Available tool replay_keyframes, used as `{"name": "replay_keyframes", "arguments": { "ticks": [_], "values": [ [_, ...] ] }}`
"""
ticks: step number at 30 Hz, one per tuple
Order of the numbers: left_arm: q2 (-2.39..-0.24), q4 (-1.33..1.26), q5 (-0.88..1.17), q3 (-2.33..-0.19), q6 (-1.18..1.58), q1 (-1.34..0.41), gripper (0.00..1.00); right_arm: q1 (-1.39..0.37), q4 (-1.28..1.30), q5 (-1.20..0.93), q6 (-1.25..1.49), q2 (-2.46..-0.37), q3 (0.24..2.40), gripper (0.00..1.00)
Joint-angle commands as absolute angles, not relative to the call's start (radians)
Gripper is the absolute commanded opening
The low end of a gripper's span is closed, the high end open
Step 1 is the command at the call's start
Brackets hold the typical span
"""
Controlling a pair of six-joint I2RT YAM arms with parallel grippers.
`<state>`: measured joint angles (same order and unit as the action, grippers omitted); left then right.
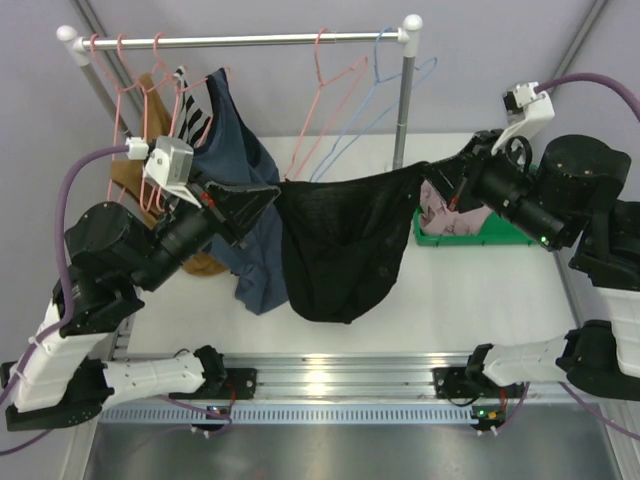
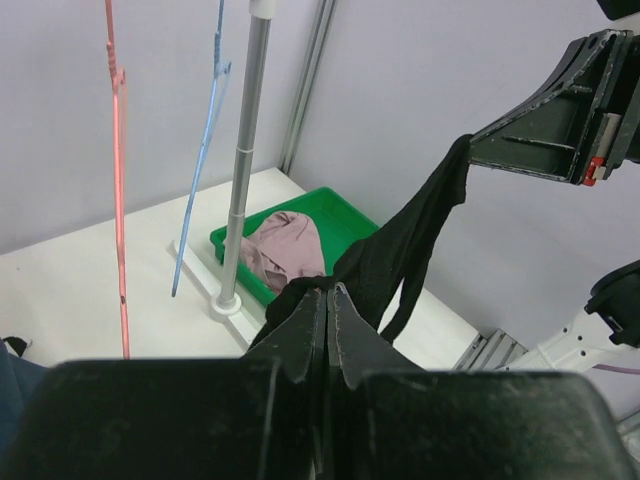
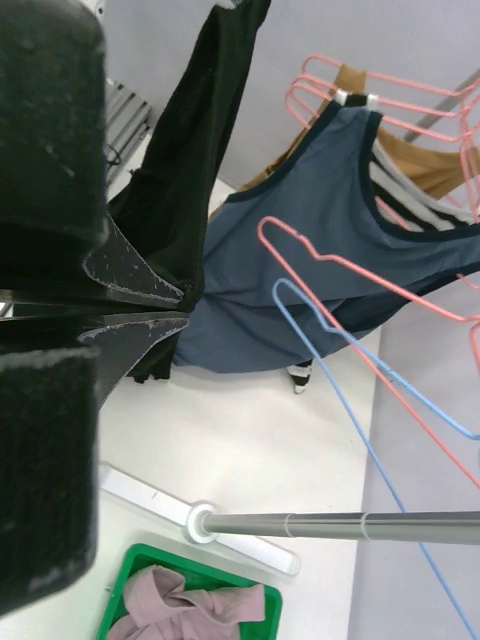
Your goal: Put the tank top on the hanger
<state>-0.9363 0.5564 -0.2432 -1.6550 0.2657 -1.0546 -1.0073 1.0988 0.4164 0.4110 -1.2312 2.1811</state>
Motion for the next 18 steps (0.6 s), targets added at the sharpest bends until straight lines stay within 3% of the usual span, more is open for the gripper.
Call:
{"name": "replay_keyframes", "arguments": {
  "ticks": [1, 11, 18],
  "values": [
    [-0.948, 0.598, -0.229, -1.629, 0.276, -1.057, 0.00, -1.022, 1.074, 0.417, 0.422, -1.210, 2.082, 0.00],
    [-0.789, 0.577, -0.109, -1.120, 0.552, -1.057, 0.00, -1.022, 1.107, 0.416, 0.649, -0.936, 1.501, 0.00],
    [-0.840, 0.540, -0.207, -0.933, 0.604, -1.052, 0.00, -1.011, 0.993, 0.370, 0.673, -1.017, 1.246, 0.00]
  ]
}}
